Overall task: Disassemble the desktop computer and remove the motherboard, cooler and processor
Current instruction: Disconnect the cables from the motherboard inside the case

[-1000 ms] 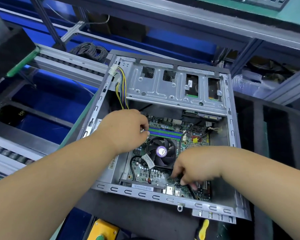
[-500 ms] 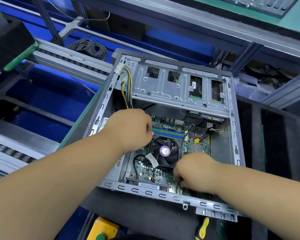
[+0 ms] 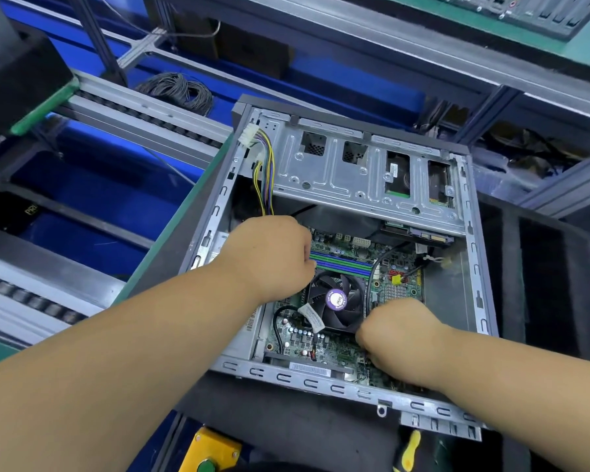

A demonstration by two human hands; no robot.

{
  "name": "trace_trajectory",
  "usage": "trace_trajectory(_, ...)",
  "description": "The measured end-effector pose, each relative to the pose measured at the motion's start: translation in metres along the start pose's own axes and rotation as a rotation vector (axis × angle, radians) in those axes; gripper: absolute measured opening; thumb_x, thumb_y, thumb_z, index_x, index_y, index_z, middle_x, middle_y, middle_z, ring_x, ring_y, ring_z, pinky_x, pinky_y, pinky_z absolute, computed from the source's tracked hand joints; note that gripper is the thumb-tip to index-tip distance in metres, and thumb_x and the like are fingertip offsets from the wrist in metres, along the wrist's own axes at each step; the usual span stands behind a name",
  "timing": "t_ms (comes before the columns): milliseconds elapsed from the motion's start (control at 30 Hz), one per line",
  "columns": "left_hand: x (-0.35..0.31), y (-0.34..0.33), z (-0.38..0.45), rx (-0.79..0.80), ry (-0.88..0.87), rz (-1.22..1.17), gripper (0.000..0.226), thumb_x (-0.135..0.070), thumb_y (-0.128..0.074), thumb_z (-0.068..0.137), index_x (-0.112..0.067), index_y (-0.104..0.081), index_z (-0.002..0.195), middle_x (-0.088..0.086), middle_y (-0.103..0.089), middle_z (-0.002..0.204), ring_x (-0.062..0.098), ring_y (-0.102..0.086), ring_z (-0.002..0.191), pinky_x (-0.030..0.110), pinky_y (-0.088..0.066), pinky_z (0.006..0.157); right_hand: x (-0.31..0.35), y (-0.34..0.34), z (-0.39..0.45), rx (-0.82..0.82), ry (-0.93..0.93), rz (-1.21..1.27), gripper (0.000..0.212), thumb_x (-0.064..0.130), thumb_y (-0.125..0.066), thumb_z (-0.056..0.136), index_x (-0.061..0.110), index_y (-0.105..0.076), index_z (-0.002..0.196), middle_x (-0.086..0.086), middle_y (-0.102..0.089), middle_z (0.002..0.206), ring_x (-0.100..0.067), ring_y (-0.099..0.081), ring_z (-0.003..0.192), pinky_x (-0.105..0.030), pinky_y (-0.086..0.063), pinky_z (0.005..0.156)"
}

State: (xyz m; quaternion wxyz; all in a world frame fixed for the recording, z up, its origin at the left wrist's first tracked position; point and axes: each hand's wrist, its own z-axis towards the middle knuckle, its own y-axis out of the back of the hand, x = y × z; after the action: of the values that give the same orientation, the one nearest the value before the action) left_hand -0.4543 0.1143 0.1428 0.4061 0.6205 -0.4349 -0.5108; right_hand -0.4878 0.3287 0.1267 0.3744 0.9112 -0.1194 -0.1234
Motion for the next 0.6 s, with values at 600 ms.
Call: trace_trajectory(600, -0.0018, 0.0016, 0.0010, 0.019, -0.006, 0.026, 0.022, -0.045, -0.052, 0.086, -0.028, -0.065, 0.079, -0.008, -0.060, 0.084, 0.017, -0.060, 0.075, 0.031, -0.054, 0.067, 0.0066, 0.0032, 0.0094, 0.173, -0.045, 0.186, 0.016, 0.019, -0.057, 0.090, 0.017, -0.067, 0.102, 0.002, -0.038, 0.064, -0.022, -0.043, 0.061, -0.026, -0.039, 0.059)
